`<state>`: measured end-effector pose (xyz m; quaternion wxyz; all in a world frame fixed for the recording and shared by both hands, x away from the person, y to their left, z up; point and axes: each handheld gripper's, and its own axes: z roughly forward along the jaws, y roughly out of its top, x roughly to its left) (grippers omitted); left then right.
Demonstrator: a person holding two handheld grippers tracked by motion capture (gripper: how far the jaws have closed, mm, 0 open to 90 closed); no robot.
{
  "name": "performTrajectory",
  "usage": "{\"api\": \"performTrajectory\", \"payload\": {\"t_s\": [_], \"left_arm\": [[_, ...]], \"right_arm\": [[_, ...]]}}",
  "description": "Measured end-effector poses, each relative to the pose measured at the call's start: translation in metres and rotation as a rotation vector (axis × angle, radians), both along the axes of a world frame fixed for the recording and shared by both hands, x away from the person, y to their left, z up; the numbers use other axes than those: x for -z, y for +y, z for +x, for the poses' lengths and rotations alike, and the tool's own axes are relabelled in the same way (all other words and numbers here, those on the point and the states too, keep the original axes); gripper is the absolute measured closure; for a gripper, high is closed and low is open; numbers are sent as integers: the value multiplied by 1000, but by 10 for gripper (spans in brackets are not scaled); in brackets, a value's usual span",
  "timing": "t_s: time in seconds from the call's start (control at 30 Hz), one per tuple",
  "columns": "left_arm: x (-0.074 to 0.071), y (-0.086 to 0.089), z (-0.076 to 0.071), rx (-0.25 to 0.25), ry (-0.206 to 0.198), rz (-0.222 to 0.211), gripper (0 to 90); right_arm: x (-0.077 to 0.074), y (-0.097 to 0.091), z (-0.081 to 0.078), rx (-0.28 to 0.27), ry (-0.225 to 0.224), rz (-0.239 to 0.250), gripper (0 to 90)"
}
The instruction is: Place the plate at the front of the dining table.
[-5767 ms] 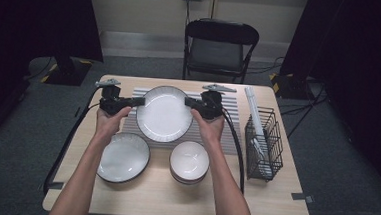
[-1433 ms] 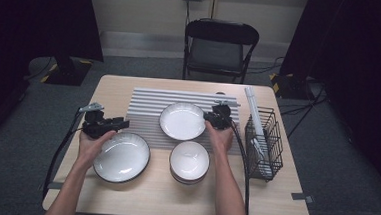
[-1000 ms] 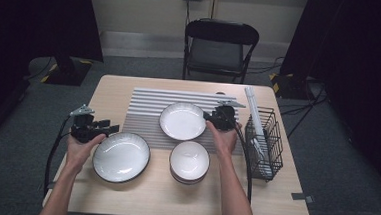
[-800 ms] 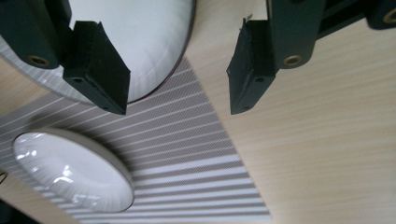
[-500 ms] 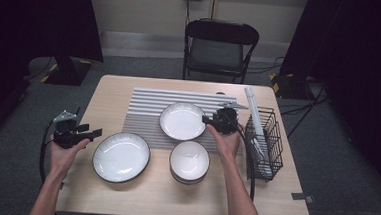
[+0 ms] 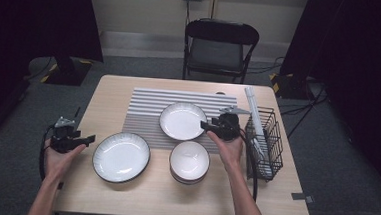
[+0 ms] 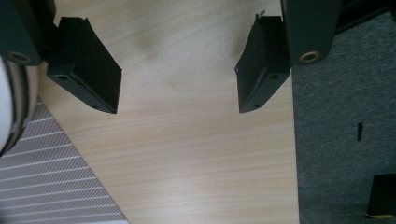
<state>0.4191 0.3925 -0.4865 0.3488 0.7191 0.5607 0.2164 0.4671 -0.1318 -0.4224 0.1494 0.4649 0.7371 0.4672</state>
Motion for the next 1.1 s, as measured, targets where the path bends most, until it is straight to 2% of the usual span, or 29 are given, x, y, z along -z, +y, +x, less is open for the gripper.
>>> {"api": "performTrajectory", "payload": {"t_s": [0.03,0.1,0.27,0.5,0.57,0.73,0.8,0.97,1.03,1.1], "left_arm": [[4,-2,1,14,18,22,300],[7,-4,3,18,25,46,297],[11,-7,4,29,12,80,274],[13,-6,6,21,-1,78,234],[13,-6,6,18,-2,78,226],[16,-6,8,20,-17,74,188],[16,-6,8,17,-18,73,180],[16,-6,9,23,-15,67,172],[16,-6,9,24,-14,69,164],[17,-8,11,19,-13,68,153]], "right_arm": [[-1,1,-2,-3,-9,0,464],[-3,2,-6,-13,-20,0,463],[-8,2,-14,-25,-38,1,444],[-14,1,-25,-36,-53,-20,436],[-15,1,-27,-45,-47,-19,430],[-22,2,-38,-73,-69,5,411],[-24,2,-42,-88,-73,23,410],[-28,6,-50,-137,-74,16,376],[-30,5,-54,-155,-81,37,362],[-32,6,-58,-174,-82,30,362]]}}
